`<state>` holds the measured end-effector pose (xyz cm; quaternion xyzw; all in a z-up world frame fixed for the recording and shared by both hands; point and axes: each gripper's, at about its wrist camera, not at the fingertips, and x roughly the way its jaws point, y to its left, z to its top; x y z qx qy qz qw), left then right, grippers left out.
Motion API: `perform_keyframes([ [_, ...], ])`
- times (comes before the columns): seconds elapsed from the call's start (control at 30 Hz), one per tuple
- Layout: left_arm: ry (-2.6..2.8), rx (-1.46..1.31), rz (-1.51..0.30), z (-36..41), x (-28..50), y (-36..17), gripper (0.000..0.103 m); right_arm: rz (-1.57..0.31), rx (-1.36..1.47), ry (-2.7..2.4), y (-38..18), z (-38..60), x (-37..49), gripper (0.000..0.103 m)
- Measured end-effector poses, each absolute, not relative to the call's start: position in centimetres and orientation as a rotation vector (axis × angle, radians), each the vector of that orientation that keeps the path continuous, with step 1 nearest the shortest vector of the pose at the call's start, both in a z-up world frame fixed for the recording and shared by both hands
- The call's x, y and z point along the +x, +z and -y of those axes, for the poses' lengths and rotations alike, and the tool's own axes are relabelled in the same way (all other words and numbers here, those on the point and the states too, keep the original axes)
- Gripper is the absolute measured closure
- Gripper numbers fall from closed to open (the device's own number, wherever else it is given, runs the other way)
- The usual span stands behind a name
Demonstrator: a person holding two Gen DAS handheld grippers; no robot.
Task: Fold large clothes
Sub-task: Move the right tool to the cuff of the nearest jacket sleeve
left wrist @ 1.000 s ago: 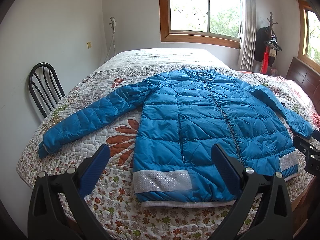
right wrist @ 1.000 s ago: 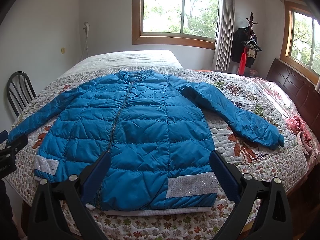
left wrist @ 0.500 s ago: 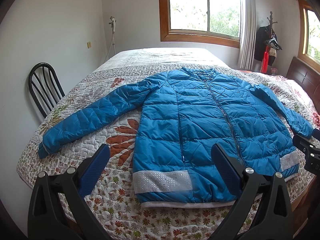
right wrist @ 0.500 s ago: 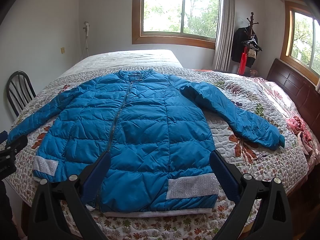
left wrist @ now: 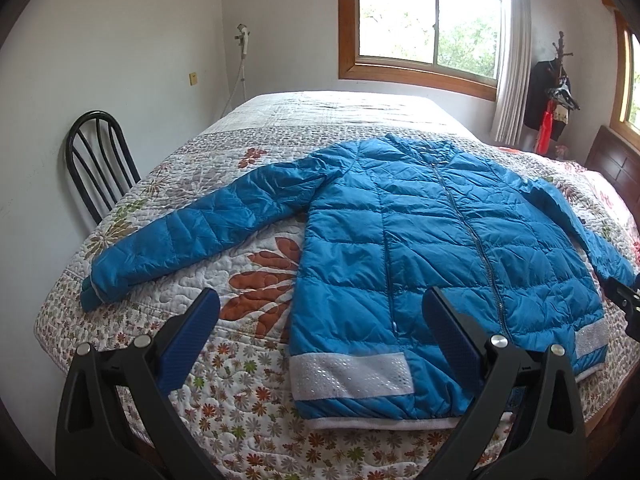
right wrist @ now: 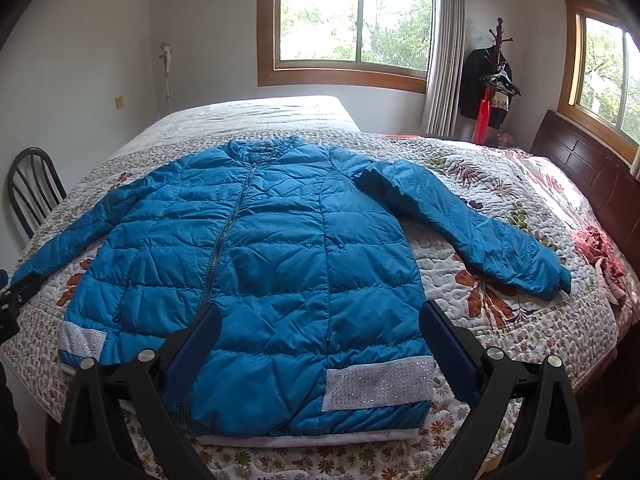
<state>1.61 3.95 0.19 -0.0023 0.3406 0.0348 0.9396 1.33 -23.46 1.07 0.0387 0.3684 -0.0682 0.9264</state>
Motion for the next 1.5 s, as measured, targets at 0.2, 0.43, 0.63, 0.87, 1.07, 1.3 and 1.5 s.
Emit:
perform_keyframes([
  [0.2, 0.162, -0.038, -0.716, -7.4, 3.5, -0.3, 0.003, -0.79, 0.176, -0.184, 0.1, 28.0, 3.7, 0.004],
  [0.43, 0.234, -0.045, -0.806, -11.1, 6.8, -3.1, 0.003, -0.868, 0.214, -0.335, -1.6, 34.9, 6.9, 0.004],
  [0.63, 0.285, -0.063, -0.912, -14.5, 9.6, -7.0, 0.003, -0.901, 0.29, -0.492, -2.8, 42.9, 8.4, 0.004],
  [0.87, 0.302, -0.063, -0.983, -17.1, 11.8, -9.9, 0.003, -1.005, 0.516, -0.609, -6.9, 53.0, 8.7, 0.004],
  [1.07, 0.304, -0.048, -0.99, -19.3, 13.3, -11.2, 0.003, -1.066, 0.728, -0.644, -10.8, 58.1, 6.8, 0.007],
  [1.3, 0.265, -0.102, -0.959, -21.4, 14.4, -11.8, 0.003, -0.989, 0.895, -0.643, -13.4, 61.5, 7.2, 0.012],
  [1.5, 0.22, -0.142, -0.955, -22.4, 14.8, -12.1, 0.003, -0.939, 0.902, -0.743, -14.0, 63.8, 9.1, 0.036],
])
